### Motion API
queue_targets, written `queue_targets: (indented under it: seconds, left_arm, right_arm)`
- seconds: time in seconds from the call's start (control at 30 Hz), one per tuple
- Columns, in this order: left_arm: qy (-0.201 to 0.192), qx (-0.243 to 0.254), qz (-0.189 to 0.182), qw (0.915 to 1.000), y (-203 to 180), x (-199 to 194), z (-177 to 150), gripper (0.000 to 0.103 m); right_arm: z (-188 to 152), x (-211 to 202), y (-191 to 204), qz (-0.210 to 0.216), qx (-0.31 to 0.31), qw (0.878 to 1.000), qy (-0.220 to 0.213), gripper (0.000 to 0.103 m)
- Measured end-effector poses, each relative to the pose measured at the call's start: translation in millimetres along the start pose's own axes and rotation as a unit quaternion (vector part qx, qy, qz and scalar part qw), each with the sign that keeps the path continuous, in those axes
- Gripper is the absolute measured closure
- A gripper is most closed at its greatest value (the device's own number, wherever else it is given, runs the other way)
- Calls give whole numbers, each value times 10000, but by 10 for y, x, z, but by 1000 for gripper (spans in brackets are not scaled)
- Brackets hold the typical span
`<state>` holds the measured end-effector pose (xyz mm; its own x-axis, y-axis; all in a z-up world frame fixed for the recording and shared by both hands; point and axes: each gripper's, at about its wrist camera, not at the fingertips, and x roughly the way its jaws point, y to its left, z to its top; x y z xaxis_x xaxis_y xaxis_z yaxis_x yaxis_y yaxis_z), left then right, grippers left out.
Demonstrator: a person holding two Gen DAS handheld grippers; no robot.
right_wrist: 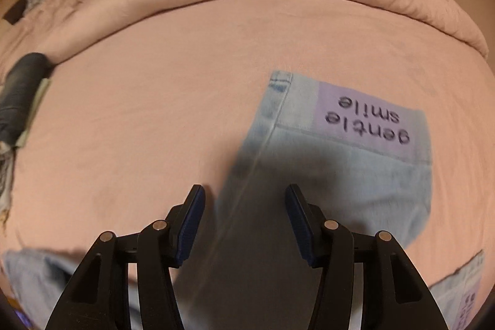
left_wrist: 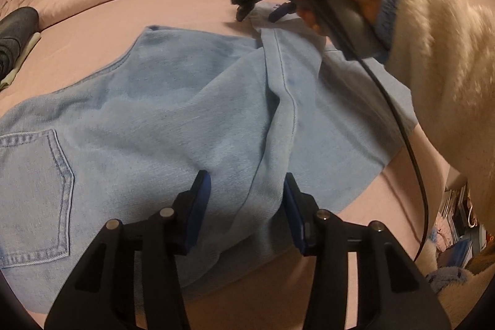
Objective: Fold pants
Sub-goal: 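Grasp the 'gentle smile' hem with the right tool and fold that leg onto the other leg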
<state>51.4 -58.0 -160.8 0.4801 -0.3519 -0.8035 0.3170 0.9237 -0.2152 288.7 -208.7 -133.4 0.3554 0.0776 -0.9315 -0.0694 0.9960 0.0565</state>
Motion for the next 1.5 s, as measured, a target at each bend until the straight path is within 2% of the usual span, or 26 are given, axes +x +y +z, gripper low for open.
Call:
queue_targets:
  seconds: [0.17, 0.2, 0.27, 0.4, 0.43, 0.53, 0.7, 0.87, 1.07, 1.17, 1.23, 1.5]
  left_arm:
    - [-41, -56, -82, 9999, -2, -9, 0, 58]
    - [-49, -75, -67, 9999, -7, -8, -1, 58]
    - [-64, -63, -70, 9999, 54, -67, -81, 58]
    - [-88, -89, -86, 9999, 67, -104, -103, 59]
    - [-94, -98, -91, 9999, 69, -107, -107, 60]
    - [-111, -112, -107, 9998, 71, -114, -127, 61]
    - [-133, -77, -44, 9999, 68, -124, -167, 61]
    - [-119, -106, -9, 9999, 8, -155, -193, 61]
    - [-60, -54, 88, 9999, -24, -176, -208, 61]
    - [9, -50, 124, 9999, 0, -172, -170, 70]
    - [47, -38, 50, 10000, -13, -195, -162, 86]
    - [87, 69, 110, 9999, -23, -229, -171, 90]
  right_arm:
    - [112, 109, 100, -491, -104, 9987, 35, 45]
    - [116, 113, 97, -551, -90, 9984, 27, 49]
    - [135, 121, 102, -721, -133, 9973, -4, 57]
    - [137, 99, 103, -839, -343, 9959, -32, 87]
    - [131, 95, 89, -820, -339, 9961, -33, 91]
    - [174, 73, -1, -690, -111, 9975, -84, 94]
    - [137, -219, -267, -19, 398, 9977, -556, 94]
    - [-67, -639, -559, 442, 763, 9905, -1055, 94]
    - [-356, -992, -869, 715, 1230, 9800, -1394, 94]
    - [-560, -1175, -1003, 786, 1434, 9733, -1609, 94]
    - [-676, -1271, -1081, 829, 1568, 9689, -1726, 94]
    - [-1247, -1488, -1377, 912, 2225, 9512, -1933, 94]
